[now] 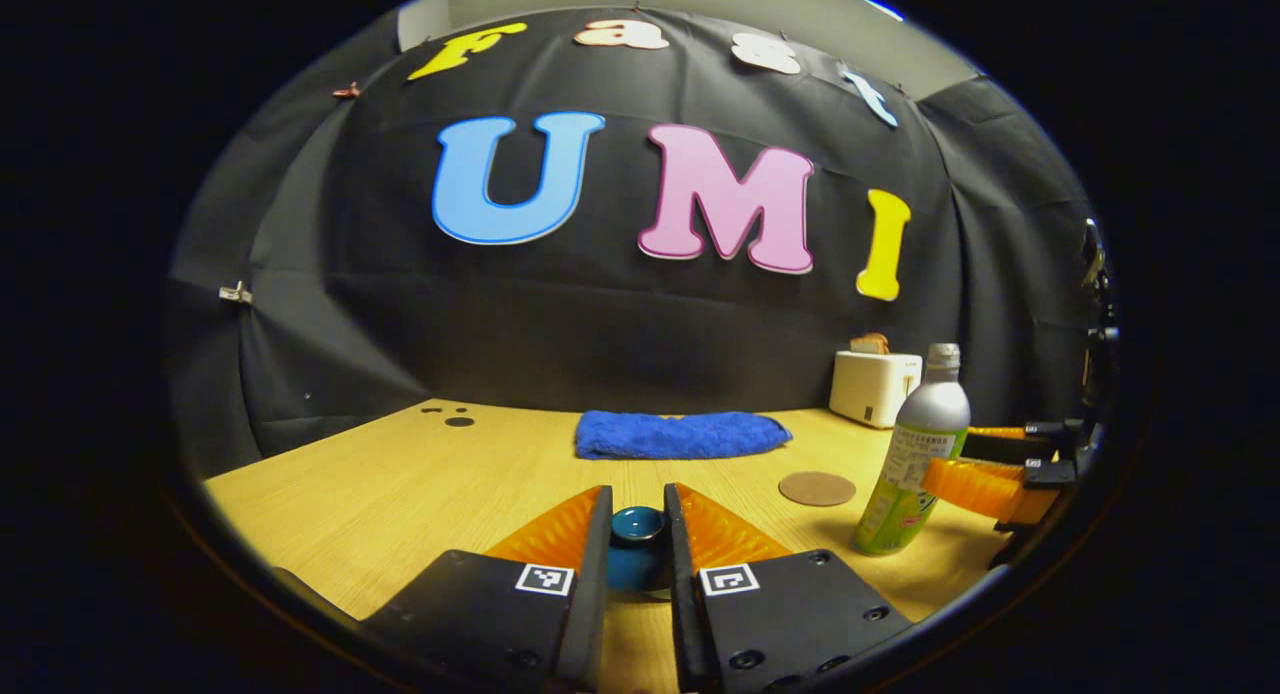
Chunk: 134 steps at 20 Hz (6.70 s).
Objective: Open the teacup lid with one hand, grasp the water bottle and pour water into the teacup with the other hand; after pouring, place the water bottle on the coaster and then close the teacup lid.
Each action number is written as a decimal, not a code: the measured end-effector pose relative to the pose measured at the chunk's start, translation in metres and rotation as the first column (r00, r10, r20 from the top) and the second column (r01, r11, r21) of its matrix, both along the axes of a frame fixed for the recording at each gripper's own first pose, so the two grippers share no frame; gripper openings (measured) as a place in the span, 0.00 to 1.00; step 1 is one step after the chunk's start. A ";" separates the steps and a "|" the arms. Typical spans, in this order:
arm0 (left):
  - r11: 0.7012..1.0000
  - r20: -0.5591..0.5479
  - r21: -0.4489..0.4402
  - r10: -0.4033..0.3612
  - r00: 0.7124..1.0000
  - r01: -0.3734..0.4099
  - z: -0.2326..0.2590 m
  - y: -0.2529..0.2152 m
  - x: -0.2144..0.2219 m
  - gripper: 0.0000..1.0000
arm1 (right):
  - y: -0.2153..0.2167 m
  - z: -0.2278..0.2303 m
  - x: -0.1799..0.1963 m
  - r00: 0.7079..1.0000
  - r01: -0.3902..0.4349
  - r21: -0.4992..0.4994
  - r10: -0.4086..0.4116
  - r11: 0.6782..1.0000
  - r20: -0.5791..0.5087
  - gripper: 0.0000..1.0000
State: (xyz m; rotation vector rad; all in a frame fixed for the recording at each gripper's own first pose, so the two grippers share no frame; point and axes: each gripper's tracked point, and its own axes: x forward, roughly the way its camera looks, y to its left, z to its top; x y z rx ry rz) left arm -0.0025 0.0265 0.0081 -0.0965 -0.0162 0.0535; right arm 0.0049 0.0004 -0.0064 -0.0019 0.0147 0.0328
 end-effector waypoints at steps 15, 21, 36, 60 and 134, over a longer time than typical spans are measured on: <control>0.995 0.050 -0.065 0.080 0.996 -0.077 0.012 0.049 -0.038 0.31 | 0.002 -0.001 0.021 1.000 -0.001 -0.001 0.001 1.000 -0.004 0.80; 0.990 0.034 -0.094 0.109 0.993 -0.106 0.007 0.063 -0.041 0.31 | -0.010 0.002 0.028 0.999 0.048 -0.047 -0.049 0.998 -0.015 0.78; 0.975 0.043 -0.182 0.140 0.989 -0.130 0.006 0.079 -0.044 0.32 | 0.028 0.047 0.051 1.000 0.031 -0.738 -0.019 0.674 0.025 0.77; 0.970 0.032 -0.202 0.144 0.989 -0.135 0.006 0.079 -0.044 0.31 | 0.081 0.007 0.083 0.990 -0.029 -0.985 0.130 -0.170 -0.051 0.76; 0.981 0.022 -0.160 0.112 0.993 -0.107 0.009 0.046 -0.035 0.32 | 0.017 0.033 0.044 0.992 -0.115 -0.140 0.107 0.983 -0.065 0.77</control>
